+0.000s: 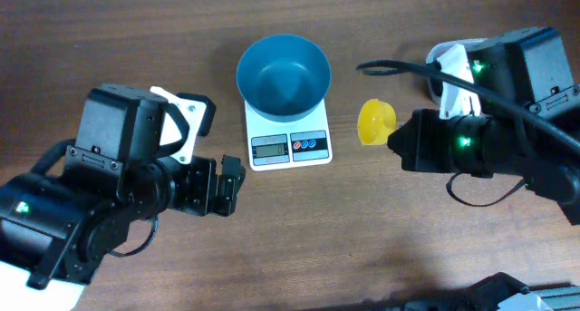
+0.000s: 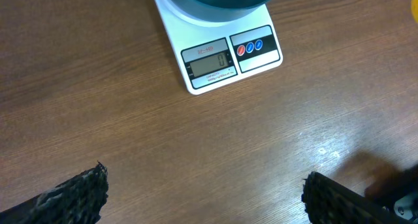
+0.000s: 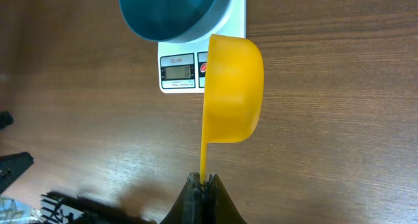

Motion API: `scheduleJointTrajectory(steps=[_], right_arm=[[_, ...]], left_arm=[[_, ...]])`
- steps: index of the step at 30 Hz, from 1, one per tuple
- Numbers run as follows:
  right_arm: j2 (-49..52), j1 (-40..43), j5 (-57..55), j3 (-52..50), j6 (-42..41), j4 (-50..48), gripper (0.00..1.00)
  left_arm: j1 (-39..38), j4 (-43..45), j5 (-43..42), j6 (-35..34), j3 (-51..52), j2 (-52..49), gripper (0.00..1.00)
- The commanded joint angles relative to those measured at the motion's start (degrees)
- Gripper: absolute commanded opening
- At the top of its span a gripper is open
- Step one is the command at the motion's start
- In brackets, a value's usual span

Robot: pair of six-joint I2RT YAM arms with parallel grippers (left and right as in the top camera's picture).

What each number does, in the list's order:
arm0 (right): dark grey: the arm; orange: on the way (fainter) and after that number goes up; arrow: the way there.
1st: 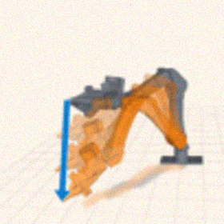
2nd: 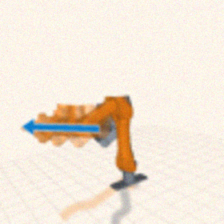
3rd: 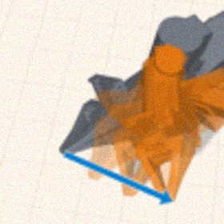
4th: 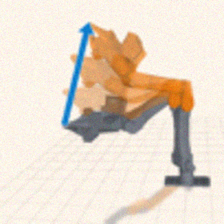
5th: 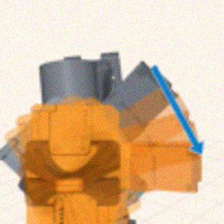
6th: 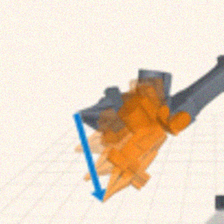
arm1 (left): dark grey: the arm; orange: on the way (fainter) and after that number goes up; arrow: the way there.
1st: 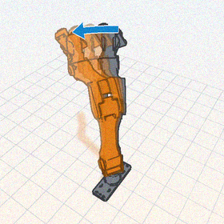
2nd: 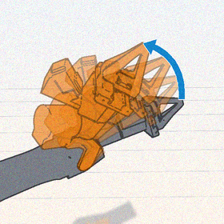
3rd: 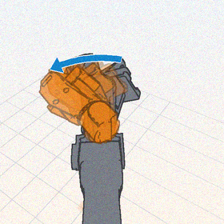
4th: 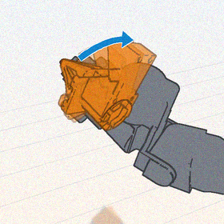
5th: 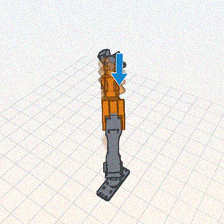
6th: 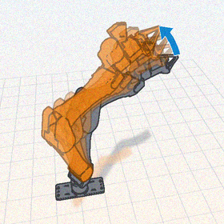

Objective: Scoop item into bowl and weigh 50g on scale
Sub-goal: 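Move the held scoop over the red bean tub with the right gripper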

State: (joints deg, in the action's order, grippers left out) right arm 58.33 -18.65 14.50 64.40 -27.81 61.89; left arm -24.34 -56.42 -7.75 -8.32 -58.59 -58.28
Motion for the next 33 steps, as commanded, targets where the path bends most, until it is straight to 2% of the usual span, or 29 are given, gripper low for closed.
scheduleJointTrajectory(steps=[1, 6, 11, 18, 22, 28, 33], right_arm=[[-0.57, 0.31, 0.31, 1.07, 2.10, 0.59, 0.04], [-0.59, 0.31, -0.17, 1.03, 1.88, 2.95, 0.04], [-0.59, 0.31, -6.23, 1.03, 1.88, 7.41, 0.04], [-0.68, 0.31, -7.89, 1.03, 1.88, 9.97, 0.04], [-1.22, 0.31, -7.87, 1.03, 1.88, 10.38, 0.04], [-1.44, 0.31, -7.93, 1.03, 1.90, 11.43, 0.04], [-1.33, 0.31, -7.89, 1.03, 1.88, 11.41, 0.04]], left_arm=[[0.22, 0.04, -0.87, 0.92, -0.94, 0.87, 0.99], [0.22, 0.02, -0.85, 0.92, -0.92, 0.85, 0.99], [0.22, -1.62, -1.95, 0.94, -0.92, 0.87, 0.99], [0.22, -0.90, -1.95, 17.77, -2.89, 0.68, 0.99], [0.22, -0.17, -2.60, 22.32, -5.11, -0.81, 0.99], [0.11, 4.15, -3.48, 22.56, -5.11, -8.09, 0.99], [0.11, 5.22, -3.65, 22.53, -5.11, -9.90, 0.99]])
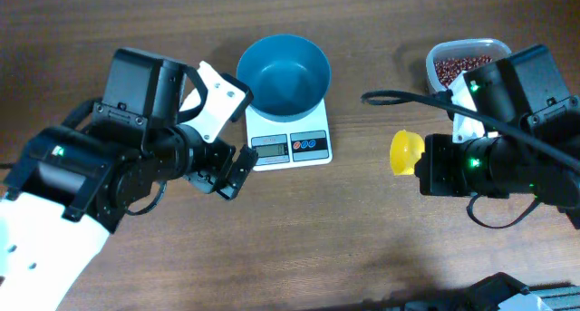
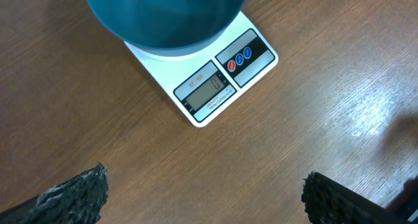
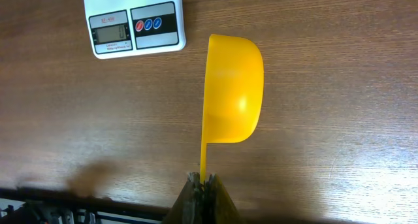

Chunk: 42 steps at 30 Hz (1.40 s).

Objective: Scoop item into bowl and weigh 50g on scale
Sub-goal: 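Move the held scoop over the red bean tub with the right gripper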

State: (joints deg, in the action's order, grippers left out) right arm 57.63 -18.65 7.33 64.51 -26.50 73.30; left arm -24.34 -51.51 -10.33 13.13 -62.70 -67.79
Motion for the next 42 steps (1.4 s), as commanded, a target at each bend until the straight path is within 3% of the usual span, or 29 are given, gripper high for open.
scheduleJointTrajectory(steps=[1, 23, 29, 34, 42], right_arm=[[-0.63, 0.31, -0.72, 0.92, 0.57, 0.00, 0.04], [-0.63, 0.31, -1.53, 0.92, 0.61, 1.14, 0.04], [2.69, 0.31, -25.55, 0.92, 2.32, -2.19, 0.04], [12.24, 1.01, -28.70, 0.94, 2.45, -14.62, 0.04], [19.58, 11.80, -36.48, 3.72, 23.45, -27.58, 0.04]], left_arm=[[0.11, 0.44, -1.09, 1.09, -1.03, -0.39, 0.99], [0.11, 0.44, -3.43, 1.11, -1.01, -0.39, 0.99], [0.11, 0.44, -3.43, 1.11, -1.01, -0.39, 0.99], [0.11, 0.44, -3.43, 1.11, -1.01, -0.39, 0.99], [0.11, 0.44, -3.43, 1.11, -1.01, -0.39, 0.99]])
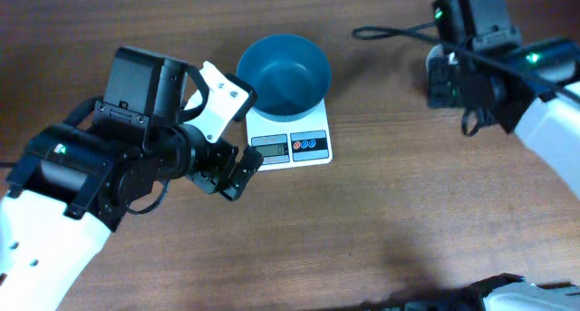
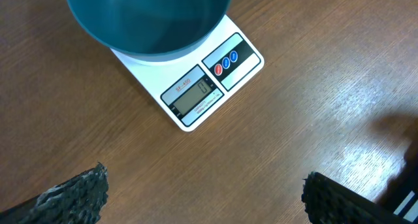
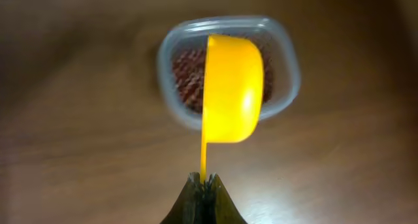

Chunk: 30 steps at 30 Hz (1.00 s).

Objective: Scoop item into bowl and weigh 50g on scale
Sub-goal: 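Move the held scoop over the red bean tub with the right gripper, then lower the scoop into the red beans and scoop beans with the right gripper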

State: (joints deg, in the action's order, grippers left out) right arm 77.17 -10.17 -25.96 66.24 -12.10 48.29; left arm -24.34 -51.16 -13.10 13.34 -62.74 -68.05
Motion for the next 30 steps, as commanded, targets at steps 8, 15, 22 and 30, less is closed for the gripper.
scheduleJointTrajectory(steps=[8, 15, 22, 30], right_arm=[[0.20, 12.55, 5.25, 1.97, 20.44, -5.53, 0.04], [6.05, 13.27, 10.01, 12.13, 20.83, 2.97, 0.04], [18.08, 13.27, 9.03, 21.84, 21.59, 13.75, 0.04], [21.92, 13.27, 5.77, 21.79, 24.35, 12.20, 0.04]], left_arm=[[0.11, 0.09, -0.66, 0.90, -0.96, -0.13, 0.99], [0.11, 0.07, -0.66, 0.90, -0.96, -0.13, 0.99], [0.11, 0.09, -0.66, 0.90, -0.96, -0.13, 0.99], [0.11, 0.09, -0.66, 0.90, -0.96, -0.13, 0.99]])
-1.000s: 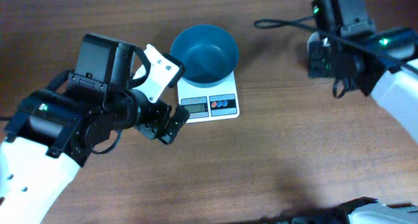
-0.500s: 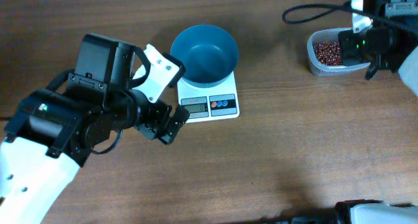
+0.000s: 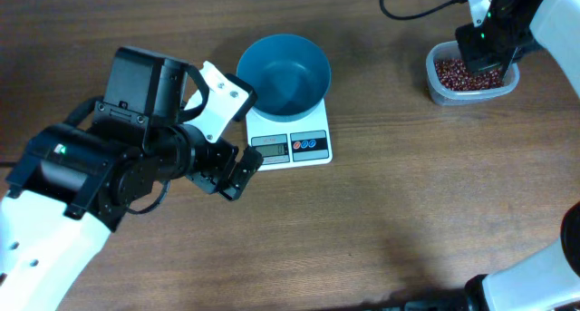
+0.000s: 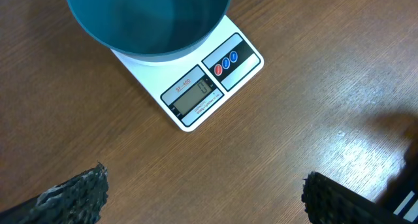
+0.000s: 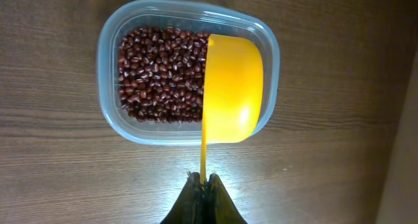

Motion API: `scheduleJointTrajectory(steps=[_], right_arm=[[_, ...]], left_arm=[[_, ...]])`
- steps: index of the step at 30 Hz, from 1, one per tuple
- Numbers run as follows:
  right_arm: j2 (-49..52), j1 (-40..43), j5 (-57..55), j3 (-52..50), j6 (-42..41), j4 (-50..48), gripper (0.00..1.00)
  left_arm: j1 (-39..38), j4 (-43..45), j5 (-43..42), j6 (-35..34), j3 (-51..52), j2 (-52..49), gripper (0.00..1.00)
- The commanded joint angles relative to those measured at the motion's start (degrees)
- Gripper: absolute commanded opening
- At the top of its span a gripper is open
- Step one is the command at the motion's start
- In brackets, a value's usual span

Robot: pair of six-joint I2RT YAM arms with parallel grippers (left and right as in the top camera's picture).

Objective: Scoop item into bowl and weigh 50g on scale
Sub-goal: 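Lower the scoop into the red beans and scoop beans with the right gripper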

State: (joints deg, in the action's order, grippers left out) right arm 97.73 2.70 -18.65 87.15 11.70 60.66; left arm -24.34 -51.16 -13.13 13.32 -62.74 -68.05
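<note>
A blue bowl [image 3: 284, 72] sits empty on a white scale [image 3: 290, 146], whose display [image 4: 193, 95] faces the front. A clear tub of red beans [image 5: 163, 74] stands at the far right [image 3: 464, 73]. My right gripper [image 5: 204, 179] is shut on the handle of a yellow scoop [image 5: 233, 87], which hangs on its side above the tub's right half. In the overhead view the right arm hides the scoop. My left gripper [image 4: 206, 194] is open over bare wood just in front of the scale, holding nothing.
The wooden table's right edge [image 5: 400, 145] runs close beside the bean tub. A black cable [image 3: 412, 1] loops at the back right. The bulky left arm [image 3: 109, 175] fills the front left of the table.
My right gripper has shifted with the scoop so the bean tub lies fully and sharply beneath it; the arm now reaches the tub from behind. The left gripper has not moved.
At first my right gripper held the yellow scoop beside the scale and bowl, the left arm low at front left. Then the scoop was further right and the left gripper close to the scale. Afterwards the scoop hung over the bean tub, where it stays.
</note>
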Motion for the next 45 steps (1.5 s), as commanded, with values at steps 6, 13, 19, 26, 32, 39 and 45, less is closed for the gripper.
scheduleJointTrajectory(steps=[6, 13, 19, 26, 32, 39, 45], right_arm=[[4.76, 2.32, -1.51, 0.72, 0.52, -0.24, 0.04], [4.98, 3.82, -1.53, -2.47, 0.76, -5.16, 0.04], [5.18, 3.82, -3.87, -7.96, 1.97, -10.58, 0.04], [6.80, 9.05, 11.80, -7.98, -1.68, -9.90, 0.04], [7.04, 10.99, 17.18, -7.98, -4.90, -10.08, 0.04], [7.65, 14.45, 24.72, -7.98, -7.74, -9.90, 0.04], [7.65, 17.38, 31.15, -7.98, -7.74, -9.90, 0.04]], left_arm=[[0.11, 0.09, -0.63, 0.92, -0.96, -0.13, 0.99], [0.11, 0.09, -0.63, 0.92, -0.96, -0.13, 0.99], [0.11, 0.09, -0.63, 0.90, -0.96, -0.13, 0.99], [0.11, 0.09, -0.63, 0.92, -0.96, -0.13, 0.99], [0.11, 0.09, -0.63, 0.92, -0.96, -0.13, 0.99], [0.11, 0.09, -0.63, 0.92, -0.96, -0.13, 0.99], [0.11, 0.07, -0.63, 0.92, -0.96, -0.13, 0.99]])
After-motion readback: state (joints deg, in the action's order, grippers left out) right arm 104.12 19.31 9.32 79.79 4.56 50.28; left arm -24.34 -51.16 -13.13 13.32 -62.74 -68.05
